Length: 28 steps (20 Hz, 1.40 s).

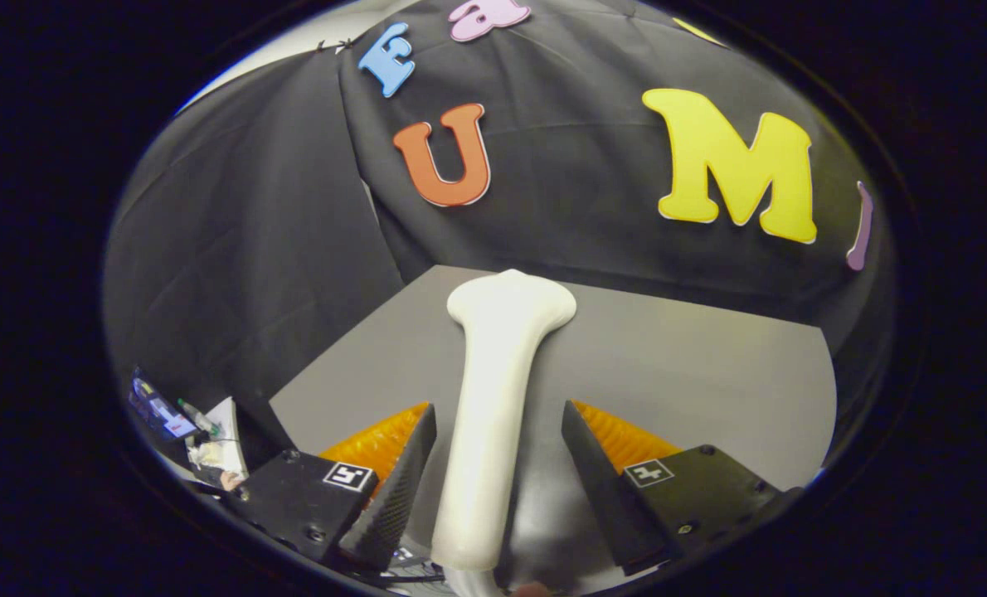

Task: Iron the clothes twice with a garment steamer, once on the left side and once on the right side.

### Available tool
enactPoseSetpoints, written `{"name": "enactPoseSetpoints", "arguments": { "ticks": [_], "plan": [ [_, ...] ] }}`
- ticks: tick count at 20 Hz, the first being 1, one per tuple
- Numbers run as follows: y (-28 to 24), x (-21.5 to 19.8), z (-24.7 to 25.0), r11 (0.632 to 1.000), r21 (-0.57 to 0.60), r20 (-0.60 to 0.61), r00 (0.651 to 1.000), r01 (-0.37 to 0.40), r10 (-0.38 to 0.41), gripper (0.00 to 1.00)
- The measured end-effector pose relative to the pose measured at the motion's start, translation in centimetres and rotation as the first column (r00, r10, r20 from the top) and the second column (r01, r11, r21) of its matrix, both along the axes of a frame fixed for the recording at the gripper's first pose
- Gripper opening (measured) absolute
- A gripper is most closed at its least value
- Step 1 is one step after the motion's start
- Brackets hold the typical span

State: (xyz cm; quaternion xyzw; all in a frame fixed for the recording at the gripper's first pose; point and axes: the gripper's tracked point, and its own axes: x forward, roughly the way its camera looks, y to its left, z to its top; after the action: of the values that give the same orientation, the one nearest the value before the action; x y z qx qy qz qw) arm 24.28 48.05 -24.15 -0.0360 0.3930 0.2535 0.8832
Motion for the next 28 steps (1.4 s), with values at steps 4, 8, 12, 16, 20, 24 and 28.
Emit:
{"name": "enactPoseSetpoints", "arguments": {
  "ticks": [4,8,12,16,20,24,28],
  "plan": [
    [0.7,0.9,-1.4,0.998,-0.055,-0.018,1.0,0.001,-0.002,0.82],
    [0.5,0.3,-1.1,0.995,-0.099,-0.026,0.999,0.016,-0.019,0.66],
    [1.3,-0.1,-0.6,0.995,-0.042,-0.062,0.994,0.087,-0.09,0.41],
    [0.8,0.0,2.8,0.995,0.056,0.012,0.997,0.077,-0.078,0.36],
    [-1.0,-2.3,7.2,0.987,0.139,0.07,0.994,0.078,-0.089,0.36],
    [-4.7,-4.4,10.1,0.973,0.189,0.108,0.982,0.134,-0.157,0.36],
    [-8.9,-6.6,11.9,0.951,0.223,0.135,0.96,0.213,-0.247,0.36]
  ]
}}
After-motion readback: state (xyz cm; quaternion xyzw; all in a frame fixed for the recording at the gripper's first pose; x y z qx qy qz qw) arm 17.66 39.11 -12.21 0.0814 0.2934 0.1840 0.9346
